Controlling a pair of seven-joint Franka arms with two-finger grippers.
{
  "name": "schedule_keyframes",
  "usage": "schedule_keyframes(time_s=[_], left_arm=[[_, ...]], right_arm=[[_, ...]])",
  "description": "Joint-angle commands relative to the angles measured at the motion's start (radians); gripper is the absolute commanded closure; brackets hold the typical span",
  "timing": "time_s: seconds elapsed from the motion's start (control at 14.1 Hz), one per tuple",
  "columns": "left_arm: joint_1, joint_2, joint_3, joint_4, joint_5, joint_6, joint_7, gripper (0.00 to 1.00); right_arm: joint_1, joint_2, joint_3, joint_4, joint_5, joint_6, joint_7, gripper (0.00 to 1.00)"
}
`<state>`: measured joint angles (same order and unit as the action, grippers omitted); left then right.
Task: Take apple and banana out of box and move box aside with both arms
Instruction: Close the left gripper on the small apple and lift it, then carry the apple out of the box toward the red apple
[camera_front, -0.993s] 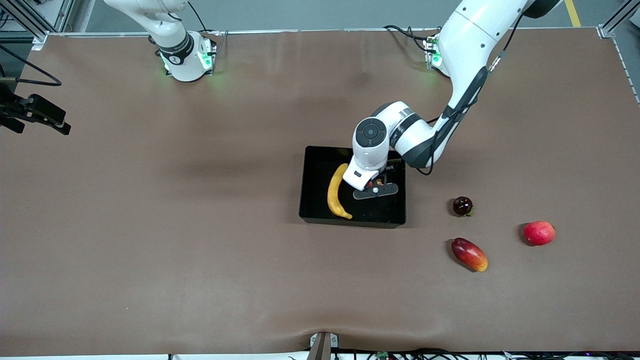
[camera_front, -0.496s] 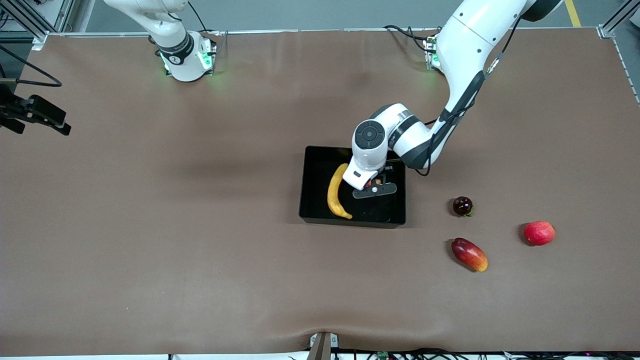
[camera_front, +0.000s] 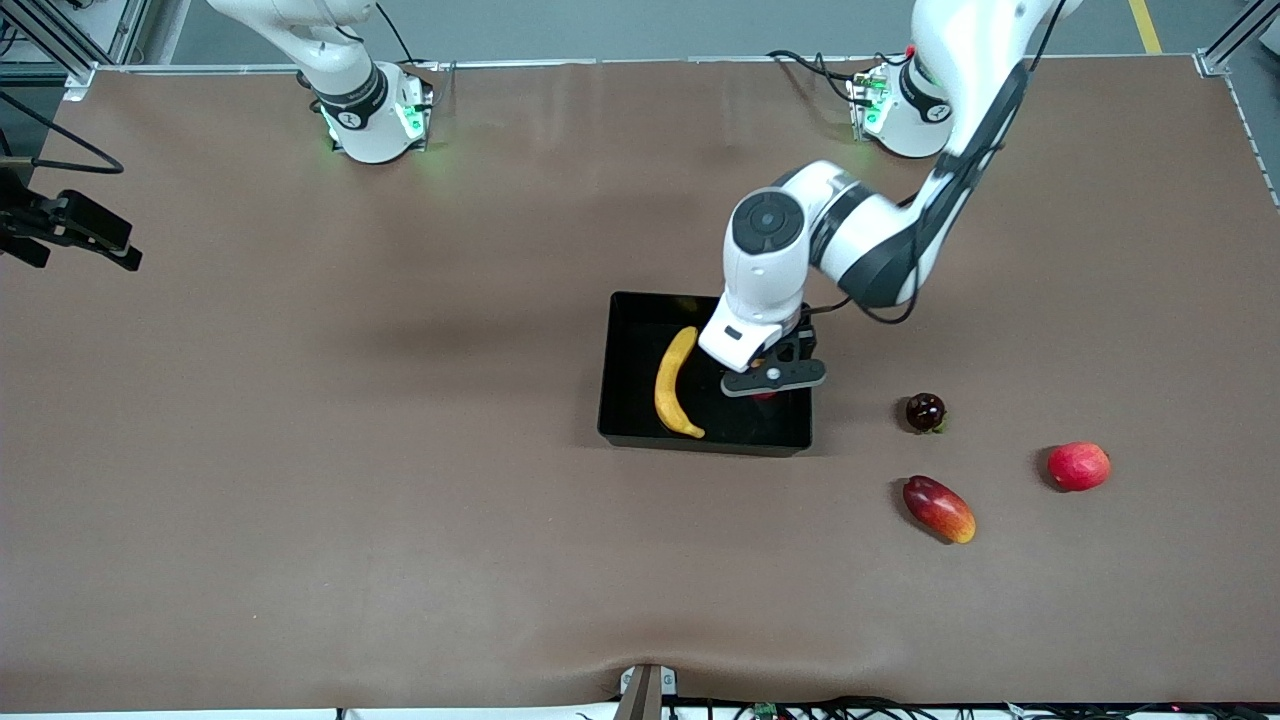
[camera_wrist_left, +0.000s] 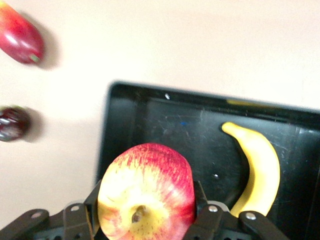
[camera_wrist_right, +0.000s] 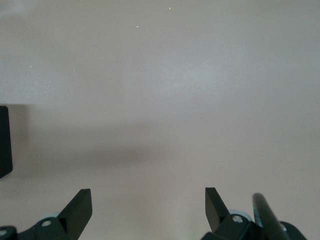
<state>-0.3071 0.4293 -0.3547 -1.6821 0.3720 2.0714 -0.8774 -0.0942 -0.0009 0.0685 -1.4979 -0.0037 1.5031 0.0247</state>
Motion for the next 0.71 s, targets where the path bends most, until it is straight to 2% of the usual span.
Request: schedule_keyframes(time_s=[0.0, 0.21, 0.64], left_arm=[[0.066, 0.003, -0.003, 0.116, -0.011, -0.105, 0.162, 1.00], [0.198, 0.002, -0.003, 0.136, -0.056, -0.106, 0.378, 1.00], [0.428, 0.051, 0.003, 0.131, -0.041, -0.079, 0.616, 1.00]], right_arm=[[-0.024, 0.012, 0.014, 0.024, -0.002, -0.014, -0.017, 0.00], [-0.022, 0.024, 0.014, 0.027, -0.002, -0.014, -0.017, 0.00], [-0.022, 0.025, 0.014, 0.027, -0.002, -0.012, -0.017, 0.00]])
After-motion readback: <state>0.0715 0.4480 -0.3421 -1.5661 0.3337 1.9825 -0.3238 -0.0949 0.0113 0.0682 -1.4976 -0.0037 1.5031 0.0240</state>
